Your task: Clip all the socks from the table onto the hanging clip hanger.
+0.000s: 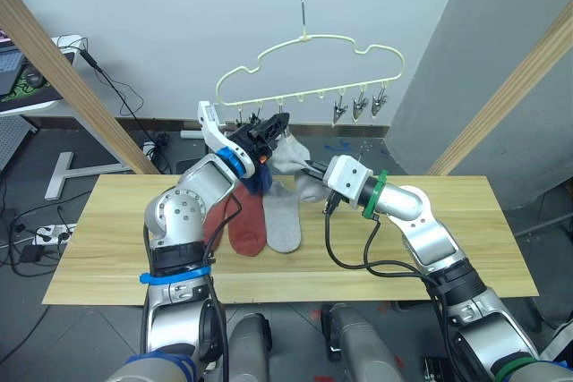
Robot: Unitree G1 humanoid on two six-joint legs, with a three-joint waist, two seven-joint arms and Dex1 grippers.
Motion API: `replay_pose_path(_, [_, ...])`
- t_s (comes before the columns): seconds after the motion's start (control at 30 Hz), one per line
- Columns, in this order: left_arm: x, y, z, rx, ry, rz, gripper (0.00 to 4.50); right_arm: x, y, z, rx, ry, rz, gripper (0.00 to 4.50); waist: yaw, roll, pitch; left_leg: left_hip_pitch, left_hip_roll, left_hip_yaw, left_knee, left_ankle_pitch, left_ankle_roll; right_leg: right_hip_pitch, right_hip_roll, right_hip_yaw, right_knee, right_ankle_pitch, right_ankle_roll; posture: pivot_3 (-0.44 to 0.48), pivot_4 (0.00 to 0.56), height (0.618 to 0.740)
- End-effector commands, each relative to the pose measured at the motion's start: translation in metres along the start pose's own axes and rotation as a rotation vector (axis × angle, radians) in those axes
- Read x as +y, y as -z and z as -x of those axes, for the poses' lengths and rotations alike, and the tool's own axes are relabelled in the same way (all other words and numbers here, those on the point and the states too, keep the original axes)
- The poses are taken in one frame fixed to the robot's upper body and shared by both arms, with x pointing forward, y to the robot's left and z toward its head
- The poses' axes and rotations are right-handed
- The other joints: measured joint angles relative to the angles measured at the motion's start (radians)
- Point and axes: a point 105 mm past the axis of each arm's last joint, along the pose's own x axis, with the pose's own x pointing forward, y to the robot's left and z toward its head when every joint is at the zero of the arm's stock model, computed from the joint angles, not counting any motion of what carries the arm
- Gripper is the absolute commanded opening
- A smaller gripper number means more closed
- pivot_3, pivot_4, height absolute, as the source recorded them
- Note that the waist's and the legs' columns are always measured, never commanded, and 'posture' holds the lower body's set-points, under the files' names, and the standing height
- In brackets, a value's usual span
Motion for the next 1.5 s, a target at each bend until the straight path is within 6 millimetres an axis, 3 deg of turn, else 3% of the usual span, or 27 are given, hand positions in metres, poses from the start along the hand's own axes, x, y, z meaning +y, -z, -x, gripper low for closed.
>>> replay_pose_path(0.03, [-0.010,-0.013,0.005,-0.037,0.037,-0.028,2.82,-0.007,-0.013,0.000,-0.048,0.026,0.017,0.00,0.000,0.000,0.000,0.000,0.000,0.000,0.000,0.000,0.000,0.000,0.000,0.000,0.000,0.000,0.000,-0.022,0.254,0.740])
replay_pose_path(0.2, [-0.014,-0.016,0.013,-0.020,0.064,-0.043,4.35,-0.006,-0.010,0.000,-0.041,0.031,-0.011,0.00,0.001,0.000,0.000,-0.001,0.000,0.000,0.000,0.000,0.000,-0.001,0.000,0.000,-0.001,0.000,0.000,-0.015,0.252,0.740])
replay_pose_path(0.27, [-0.014,-0.017,0.015,-0.016,0.065,-0.045,4.47,-0.006,-0.009,0.000,-0.037,0.030,-0.020,0.00,0.002,0.000,0.000,-0.002,0.000,-0.001,0.000,0.000,0.000,-0.002,-0.001,-0.001,-0.001,0.000,0.000,-0.007,0.252,0.740])
replay_pose_path(0.37, [-0.012,-0.017,0.032,0.026,0.070,-0.083,4.50,-0.007,-0.004,0.002,-0.021,0.042,-0.123,0.87,0.002,0.000,0.000,-0.003,0.000,-0.001,0.000,0.000,0.000,-0.002,-0.001,-0.001,-0.001,0.000,0.000,-0.007,0.252,0.740])
replay_pose_path(0.57, [-0.012,-0.018,0.062,0.114,0.065,-0.202,4.50,-0.008,0.001,0.014,0.015,0.090,-0.286,3.04,0.009,0.000,0.000,-0.005,0.001,-0.003,-0.001,0.000,0.000,-0.005,-0.002,-0.002,-0.001,0.000,0.000,0.009,0.249,0.740])
replay_pose_path(0.7, [-0.014,-0.012,0.070,0.154,0.066,-0.258,4.50,-0.010,0.003,0.021,0.038,0.145,-0.388,4.45,0.020,0.000,0.000,-0.006,0.001,-0.003,-0.001,0.000,0.000,-0.005,-0.003,-0.002,-0.001,0.000,-0.001,0.009,0.249,0.740])
replay_pose_path(0.83, [-0.019,-0.008,0.081,0.148,0.043,-0.459,4.50,-0.034,0.009,0.036,0.092,0.397,-0.526,4.45,0.023,0.000,0.000,-0.006,0.002,-0.002,-0.001,0.000,0.000,-0.006,-0.005,-0.001,-0.001,-0.001,-0.001,0.020,0.248,0.740])
replay_pose_path(0.97, [-0.037,0.011,0.090,0.190,0.153,-0.664,4.50,-0.054,-0.003,0.038,0.054,0.542,-0.590,4.45,0.026,0.000,0.000,-0.008,0.002,-0.002,-0.002,0.000,0.000,-0.008,-0.005,-0.001,-0.001,-0.001,-0.002,0.020,0.245,0.740])
replay_pose_path(1.23, [-0.033,0.000,0.085,0.102,0.125,-0.729,4.50,-0.066,-0.013,0.030,0.023,0.593,-0.578,1.68,0.025,0.000,0.000,-0.008,0.001,0.001,-0.005,0.000,0.000,-0.010,-0.005,0.000,-0.002,-0.004,-0.006,0.019,0.239,0.740])
replay_pose_path(1.5, [-0.038,-0.002,0.082,0.077,0.149,-0.740,4.50,-0.082,-0.010,0.018,0.010,0.644,-0.575,1.68,0.024,0.000,0.000,-0.008,0.000,0.003,-0.013,0.000,0.000,-0.013,-0.003,-0.001,-0.003,-0.003,-0.004,0.027,0.240,0.740])
